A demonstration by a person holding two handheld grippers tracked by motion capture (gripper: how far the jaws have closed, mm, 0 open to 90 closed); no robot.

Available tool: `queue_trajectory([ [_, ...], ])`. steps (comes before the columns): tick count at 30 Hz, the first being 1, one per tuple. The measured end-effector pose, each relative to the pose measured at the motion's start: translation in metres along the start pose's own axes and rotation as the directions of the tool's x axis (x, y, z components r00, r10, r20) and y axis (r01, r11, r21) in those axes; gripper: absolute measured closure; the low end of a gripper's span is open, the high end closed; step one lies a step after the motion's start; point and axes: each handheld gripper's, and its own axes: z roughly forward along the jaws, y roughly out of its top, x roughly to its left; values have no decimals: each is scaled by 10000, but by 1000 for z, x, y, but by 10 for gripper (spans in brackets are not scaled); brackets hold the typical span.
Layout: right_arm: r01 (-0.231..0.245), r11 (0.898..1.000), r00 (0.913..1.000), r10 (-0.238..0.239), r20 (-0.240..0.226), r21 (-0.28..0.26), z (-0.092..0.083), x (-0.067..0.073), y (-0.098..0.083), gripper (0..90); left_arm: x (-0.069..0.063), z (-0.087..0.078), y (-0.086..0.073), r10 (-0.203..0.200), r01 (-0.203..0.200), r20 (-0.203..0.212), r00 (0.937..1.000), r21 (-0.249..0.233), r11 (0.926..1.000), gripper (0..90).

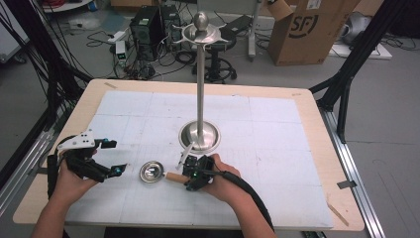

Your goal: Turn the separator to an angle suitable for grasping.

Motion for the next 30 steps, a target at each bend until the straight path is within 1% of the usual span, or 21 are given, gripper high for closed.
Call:
queue_trajectory([
  [3,247,9996,9997,-247,28,95,5,2,13,658,0,0,0,6,-6,-27,10000,7,10000,21],
  [4,300,9994,9996,-299,-16,196,8,4,18,658,0,-1,0,-2,2,-20,10000,-6,10000,20],
  [5,427,9987,9991,-428,39,264,10,4,21,658,0,-1,0,-28,28,-21,10000,-39,10000,21],
  [7,416,9985,9991,-416,9,359,13,7,29,658,0,-1,0,-12,12,-20,10000,-36,10000,21],
  [8,561,9981,9984,-562,0,264,14,7,33,658,0,-1,0,-26,26,-29,10000,-29,10000,21],
  [9,607,9979,9981,-606,-70,203,15,7,36,657,0,-1,0,-22,22,-24,10000,-17,10000,21],
  [10,605,9981,9981,-603,-149,117,17,8,39,657,0,-1,0,-39,39,-20,10000,-28,10000,21],
  [12,668,9977,9975,-665,-257,129,20,6,42,657,0,-1,0,-31,31,-17,10000,-14,10000,21],
  [14,462,9986,9986,-455,-262,273,24,7,44,657,0,-1,0,-13,13,-3,10000,-9,10000,20],
  [16,489,9983,9985,-481,-264,302,24,7,45,651,0,-1,0,-25,25,-10,10000,-20,10000,21],
  [17,630,9980,9976,-628,-292,79,26,6,45,645,0,-1,0,-21,21,-21,10000,-22,10000,21],
  [18,707,9974,9972,-703,-270,160,25,5,44,618,0,-1,0,-39,39,-6,10000,-17,10000,21],
  [19,647,9978,9974,-642,-337,146,25,5,44,565,0,-1,0,-30,30,-15,10000,3,10000,21],
  [20,607,9981,9976,-602,-335,142,25,4,43,540,0,-1,0,-24,24,-12,10000,13,10000,20],
  [21,419,9987,9986,-409,-328,301,23,5,42,526,0,-1,0,-34,34,-7,10000,12,10000,20],
  [23,211,9992,9994,-202,-278,354,21,6,40,488,0,0,0,-17,17,-4,10000,43,10000,21],
  [24,287,9992,9993,-280,-235,288,19,5,39,476,0,0,0,-17,17,9,10000,51,10000,21],
  [26,181,9997,9997,-178,-163,187,13,6,37,444,-1,-1,0,-11,11,12,10000,34,10000,21],
  [27,198,9998,9998,-198,-71,80,8,7,36,429,-1,-1,0,30,-30,33,10000,48,10000,21],
  [29,138,9998,9998,-140,-142,-170,1,8,33,395,-1,-1,0,45,-45,38,10000,83,10000,21],
  [30,156,9993,9999,-158,-40,-349,-3,7,30,382,-1,-1,-1,55,-55,18,10000,105,9999,21],
])
